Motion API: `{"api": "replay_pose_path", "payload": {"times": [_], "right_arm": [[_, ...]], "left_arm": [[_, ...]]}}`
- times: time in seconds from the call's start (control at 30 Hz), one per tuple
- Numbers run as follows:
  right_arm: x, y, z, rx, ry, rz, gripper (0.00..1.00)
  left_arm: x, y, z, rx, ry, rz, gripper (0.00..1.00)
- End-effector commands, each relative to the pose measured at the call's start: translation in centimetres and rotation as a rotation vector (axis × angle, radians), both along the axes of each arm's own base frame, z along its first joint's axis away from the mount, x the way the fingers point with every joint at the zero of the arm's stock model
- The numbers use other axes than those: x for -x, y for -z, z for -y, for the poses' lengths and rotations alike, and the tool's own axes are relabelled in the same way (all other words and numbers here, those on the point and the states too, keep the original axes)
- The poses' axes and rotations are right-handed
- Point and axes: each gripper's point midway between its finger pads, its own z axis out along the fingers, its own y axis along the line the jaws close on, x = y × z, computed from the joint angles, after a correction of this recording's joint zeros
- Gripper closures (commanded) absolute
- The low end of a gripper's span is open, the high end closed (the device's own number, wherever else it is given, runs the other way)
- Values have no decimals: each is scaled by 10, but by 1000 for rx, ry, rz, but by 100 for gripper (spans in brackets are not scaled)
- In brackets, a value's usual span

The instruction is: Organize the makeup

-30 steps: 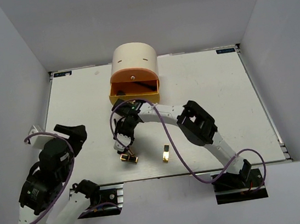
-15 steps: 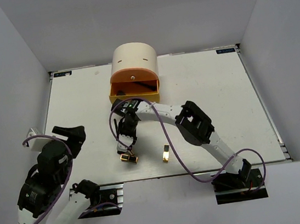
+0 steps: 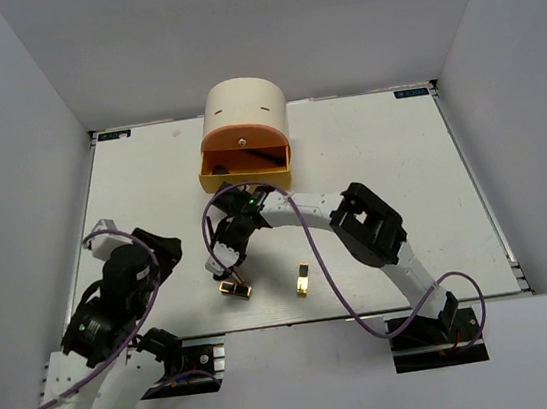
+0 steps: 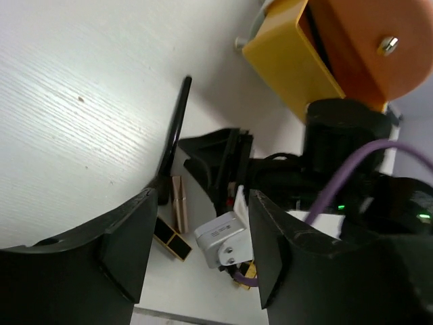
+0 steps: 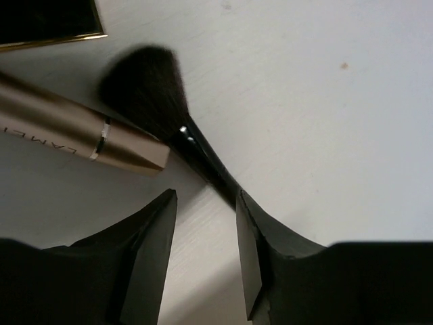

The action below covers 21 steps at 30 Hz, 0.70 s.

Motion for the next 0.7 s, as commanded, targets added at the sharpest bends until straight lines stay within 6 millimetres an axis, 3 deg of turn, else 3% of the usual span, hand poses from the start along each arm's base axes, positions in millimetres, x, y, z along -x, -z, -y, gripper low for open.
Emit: {"api": "replay_pose_path", "payload": {"times": [0.0, 0.17, 0.23, 0.27, 0.4, 0.43, 0.47, 0.5, 0.53, 0.57, 0.6, 0.63, 0.67], "right_arm": [[-10, -65, -8, -125, 156, -20, 53], [-10, -104, 14, -210, 271, -50, 40], [-7, -128, 29, -261, 306, -67, 39], [-6, -121, 33, -246, 320, -85, 40], [-11, -149, 58, -320, 419, -163, 45], [-8, -146, 66, -307, 459, -212, 48], [-14, -163, 75, -351, 486, -224, 58], [-12, -169, 79, -369, 497, -248, 66], [-6, -161, 88, -357, 538, -307, 74], [-9, -178, 99, -408, 561, -321, 87], [-11, -188, 100, -465, 564, -326, 92], [-8, -173, 112, -444, 598, -363, 96], [-7, -190, 117, -504, 610, -377, 100]], "left_arm": [[-9, 26, 30, 5, 126, -69, 33], [-19, 49, 54, 39, 199, -116, 27], [-23, 55, 62, 53, 212, -141, 25], [-25, 53, 63, 57, 213, -131, 24], [-32, 80, 71, 27, 204, -292, 24], [-28, 78, 66, 21, 168, -350, 24], [-29, 79, 67, 23, 149, -380, 24], [-31, 84, 66, 1, 136, -418, 24], [-31, 84, 65, -7, 128, -434, 26], [-31, 85, 65, -20, 129, -440, 28], [-32, 89, 63, -34, 126, -452, 30], [-35, 89, 62, -43, 117, -442, 35], [-37, 91, 62, -61, 128, -438, 38]]}}
